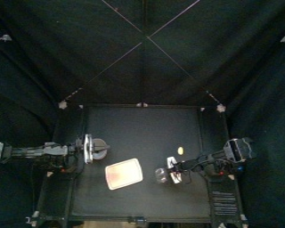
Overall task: Pick the banana then place it in the grey bowl
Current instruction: Place banana in the grey bowl
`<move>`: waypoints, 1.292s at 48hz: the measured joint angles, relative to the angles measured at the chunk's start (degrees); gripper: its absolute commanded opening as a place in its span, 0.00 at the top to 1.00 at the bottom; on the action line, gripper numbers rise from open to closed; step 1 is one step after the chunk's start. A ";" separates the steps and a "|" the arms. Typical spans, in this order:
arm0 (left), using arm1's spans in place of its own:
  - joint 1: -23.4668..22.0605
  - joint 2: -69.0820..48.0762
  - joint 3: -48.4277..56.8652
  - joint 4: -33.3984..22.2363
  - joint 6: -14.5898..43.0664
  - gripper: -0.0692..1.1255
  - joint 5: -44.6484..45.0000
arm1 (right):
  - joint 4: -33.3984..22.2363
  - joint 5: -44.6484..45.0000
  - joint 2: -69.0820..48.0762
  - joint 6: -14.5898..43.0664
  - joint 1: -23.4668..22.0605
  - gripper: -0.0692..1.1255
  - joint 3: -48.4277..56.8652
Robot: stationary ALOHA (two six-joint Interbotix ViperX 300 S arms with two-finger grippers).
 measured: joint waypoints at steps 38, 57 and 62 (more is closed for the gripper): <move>-0.26 -0.18 0.26 2.81 0.00 0.94 -1.93 | 4.22 -49.04 15.82 1.93 -20.92 0.54 -29.27; -0.18 -0.26 0.26 2.90 0.00 0.94 -2.72 | 15.64 -63.02 35.07 2.11 -15.38 0.54 -53.79; -0.26 -0.26 0.26 2.99 0.00 0.94 -2.72 | 16.96 -63.11 39.46 3.69 -13.62 0.53 -59.41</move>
